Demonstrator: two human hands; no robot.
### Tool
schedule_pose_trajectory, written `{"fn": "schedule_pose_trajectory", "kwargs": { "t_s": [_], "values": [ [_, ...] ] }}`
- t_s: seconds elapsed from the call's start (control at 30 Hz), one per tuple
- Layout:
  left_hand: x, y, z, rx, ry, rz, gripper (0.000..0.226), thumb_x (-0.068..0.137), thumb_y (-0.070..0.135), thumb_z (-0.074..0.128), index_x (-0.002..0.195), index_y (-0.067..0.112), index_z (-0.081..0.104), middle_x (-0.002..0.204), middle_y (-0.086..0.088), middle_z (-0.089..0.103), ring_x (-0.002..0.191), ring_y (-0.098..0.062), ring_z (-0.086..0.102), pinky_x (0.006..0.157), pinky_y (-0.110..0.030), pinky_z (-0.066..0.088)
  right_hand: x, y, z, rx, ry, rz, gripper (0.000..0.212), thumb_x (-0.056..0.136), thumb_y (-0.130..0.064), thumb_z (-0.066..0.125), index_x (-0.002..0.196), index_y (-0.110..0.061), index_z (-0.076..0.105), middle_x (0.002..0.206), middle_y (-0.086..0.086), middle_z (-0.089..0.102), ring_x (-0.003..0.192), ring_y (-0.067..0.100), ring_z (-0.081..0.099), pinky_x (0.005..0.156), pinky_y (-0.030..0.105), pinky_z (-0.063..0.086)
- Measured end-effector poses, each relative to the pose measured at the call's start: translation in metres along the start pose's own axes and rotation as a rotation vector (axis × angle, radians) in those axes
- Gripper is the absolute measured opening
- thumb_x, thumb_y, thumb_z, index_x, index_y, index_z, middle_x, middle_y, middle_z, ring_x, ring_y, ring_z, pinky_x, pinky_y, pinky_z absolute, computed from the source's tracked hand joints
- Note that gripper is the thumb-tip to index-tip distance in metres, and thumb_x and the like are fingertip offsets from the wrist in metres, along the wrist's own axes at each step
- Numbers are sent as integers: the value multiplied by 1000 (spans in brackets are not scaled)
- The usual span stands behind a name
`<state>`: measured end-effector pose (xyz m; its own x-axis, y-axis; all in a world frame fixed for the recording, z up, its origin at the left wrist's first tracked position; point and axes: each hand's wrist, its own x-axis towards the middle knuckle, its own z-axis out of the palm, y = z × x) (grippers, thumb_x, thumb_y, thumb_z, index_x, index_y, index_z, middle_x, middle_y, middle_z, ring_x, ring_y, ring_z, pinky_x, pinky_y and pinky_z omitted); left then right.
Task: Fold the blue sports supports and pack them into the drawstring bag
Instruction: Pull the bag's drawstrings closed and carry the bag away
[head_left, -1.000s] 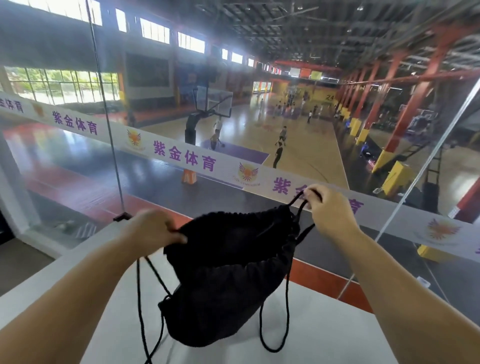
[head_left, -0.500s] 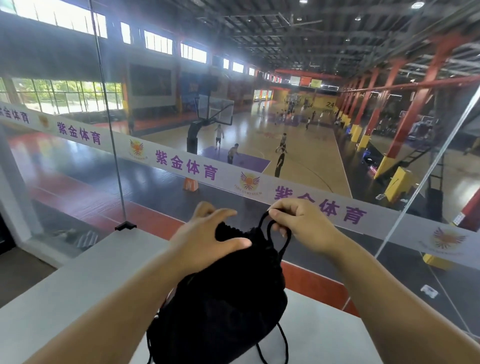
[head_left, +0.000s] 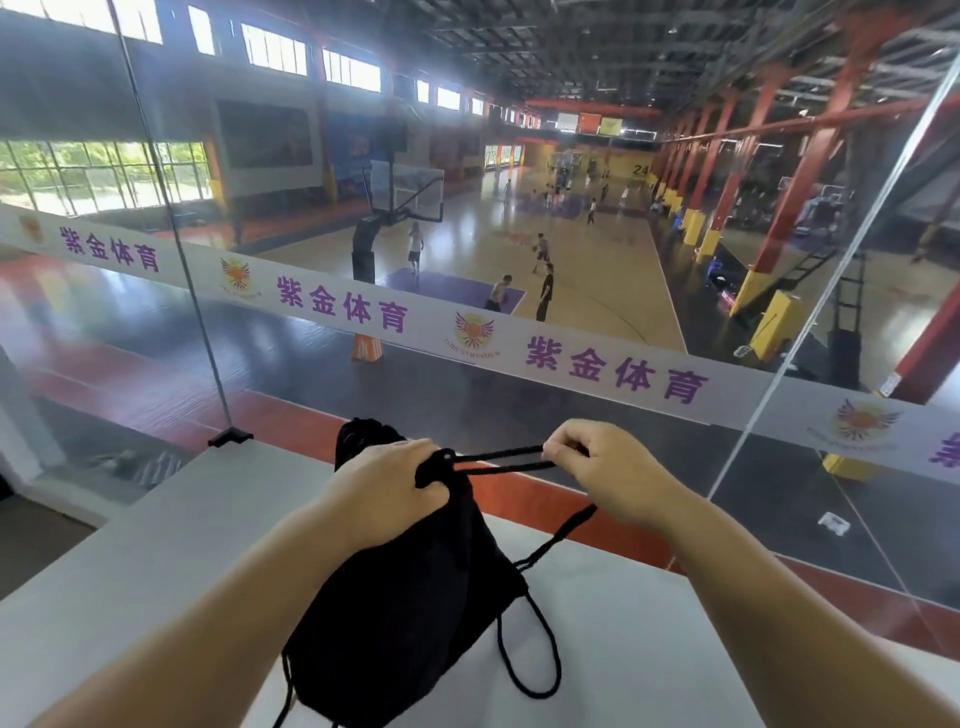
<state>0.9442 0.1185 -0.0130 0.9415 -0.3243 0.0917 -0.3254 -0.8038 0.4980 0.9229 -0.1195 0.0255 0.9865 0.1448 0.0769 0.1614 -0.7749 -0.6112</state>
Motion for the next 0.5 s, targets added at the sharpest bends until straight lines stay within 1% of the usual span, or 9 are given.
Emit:
{"fn": "schedule_pose_trajectory", "kwargs": {
  "t_s": [0.07,0.13,0.17,0.2,0.23,0.3,0.37,0.43,0.5],
  "values": [
    [-1,-2,-2,35,-21,28,14,84,33,49,71,31,42,77,10,53,74,-15,53,66,-30,42,-2,0,6,-3,-157,2,7,89,-39,57,92,-34,60,83,-12,64,76,3,60,72,23,45],
    [-1,1,-3,45,-36,54,14,87,33,47,79,21,45,78,4,56,73,-19,54,67,-35,46,-1,-7,11,11,-273,-2,24,82,-40,66,104,-37,57,88,-11,66,81,7,64,77,25,51],
    [-1,4,-4,52,-45,63,17,87,33,46,83,17,45,78,1,57,72,-21,54,66,-37,47,1,-11,15,7,-292,-11,32,81,-38,69,110,-35,56,89,-10,65,82,8,65,79,25,52],
    [-1,5,-4,59,-50,73,18,88,33,47,85,15,45,78,-1,57,69,-21,54,65,-37,46,4,-15,19,5,-288,-26,34,82,-35,69,114,-32,56,89,-8,65,82,9,64,79,25,52],
    [-1,6,-4,63,-55,77,18,88,33,47,86,16,44,77,-2,57,68,-20,53,63,-36,45,6,-21,22,29,-273,-46,30,85,-31,67,113,-28,58,88,-4,66,81,9,64,79,25,52],
    [-1,5,-6,54,-51,79,14,88,32,48,86,19,42,76,1,56,68,-19,54,62,-36,45,10,-29,26,138,-260,-69,14,92,-23,58,104,-19,64,86,6,68,75,12,63,75,23,50],
    [0,1,-9,32,-37,63,12,88,33,48,86,22,43,79,3,57,73,-19,56,66,-38,49,11,-33,26,166,-278,-80,14,94,-22,54,99,-14,65,87,9,66,74,12,60,72,19,48],
    [2,-4,-11,5,-25,36,13,87,37,46,89,25,46,86,3,59,79,-19,58,73,-43,52,12,-35,28,129,-323,-91,16,91,-25,60,102,-15,64,100,6,64,87,13,62,81,23,49],
    [3,-7,-11,4,-29,35,17,87,42,45,92,26,49,89,5,60,82,-18,59,77,-45,52,15,-32,38,98,-324,-93,23,85,-29,67,106,-19,62,104,-3,62,95,12,62,88,27,50]
  ]
}}
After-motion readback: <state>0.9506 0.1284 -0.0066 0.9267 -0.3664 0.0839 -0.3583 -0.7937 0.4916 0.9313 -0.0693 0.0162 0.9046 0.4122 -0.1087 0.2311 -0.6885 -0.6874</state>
